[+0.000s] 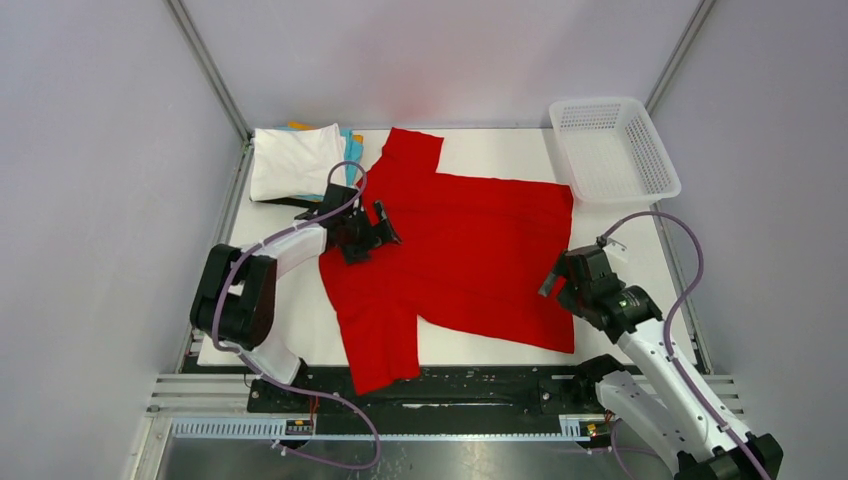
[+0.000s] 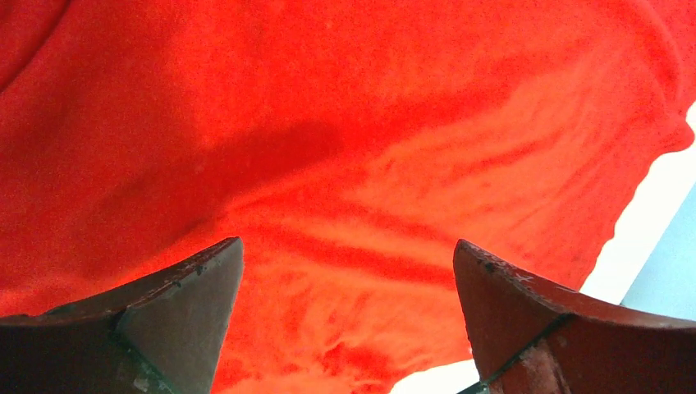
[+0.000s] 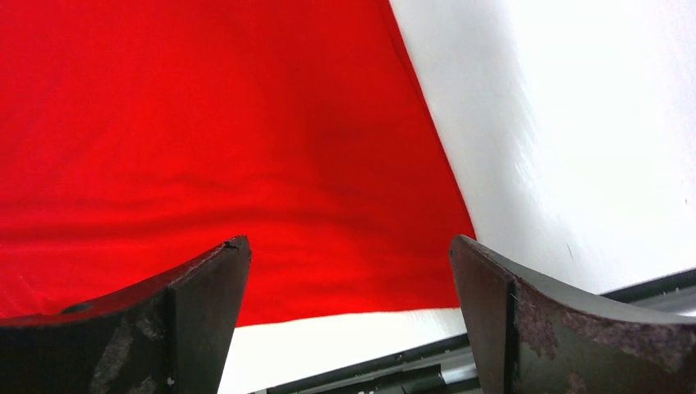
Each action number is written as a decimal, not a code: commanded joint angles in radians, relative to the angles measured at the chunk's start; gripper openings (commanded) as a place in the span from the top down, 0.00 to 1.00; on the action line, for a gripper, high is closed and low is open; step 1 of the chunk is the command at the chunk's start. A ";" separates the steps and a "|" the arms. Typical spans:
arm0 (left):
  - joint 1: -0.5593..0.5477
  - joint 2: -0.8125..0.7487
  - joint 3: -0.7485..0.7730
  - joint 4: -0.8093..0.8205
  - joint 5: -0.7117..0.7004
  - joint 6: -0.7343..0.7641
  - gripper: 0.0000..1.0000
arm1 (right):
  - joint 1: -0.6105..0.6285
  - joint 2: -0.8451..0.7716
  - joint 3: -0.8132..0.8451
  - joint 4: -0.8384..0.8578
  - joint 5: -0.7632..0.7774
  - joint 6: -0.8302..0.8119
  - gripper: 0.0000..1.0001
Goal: Fold and stack the t-shirts
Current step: Flatten out the tshirt, then grab the side of the flattened tshirt closest away from the robot with both arms, then fold the flattened tshirt in 1/3 of the way
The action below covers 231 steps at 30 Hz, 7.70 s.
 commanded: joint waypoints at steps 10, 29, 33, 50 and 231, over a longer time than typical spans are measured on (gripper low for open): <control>-0.287 -0.515 -0.164 -0.484 -0.319 -0.073 0.01 | -0.005 0.205 0.077 0.147 0.079 -0.158 0.01; -0.803 -0.797 -0.411 -0.756 -0.255 -0.557 0.20 | -0.132 0.225 0.000 0.202 0.086 -0.110 0.01; -0.821 -0.715 -0.415 -0.699 -0.263 -0.542 0.26 | -0.163 0.174 -0.035 0.190 0.065 -0.065 0.01; -0.854 -0.486 -0.444 -0.525 -0.203 -0.460 0.65 | -0.237 0.068 -0.071 0.059 0.012 -0.017 0.01; -0.011 -0.441 -0.480 -0.181 -0.095 -0.168 0.01 | 0.022 0.466 -0.087 0.258 -0.412 -0.126 0.00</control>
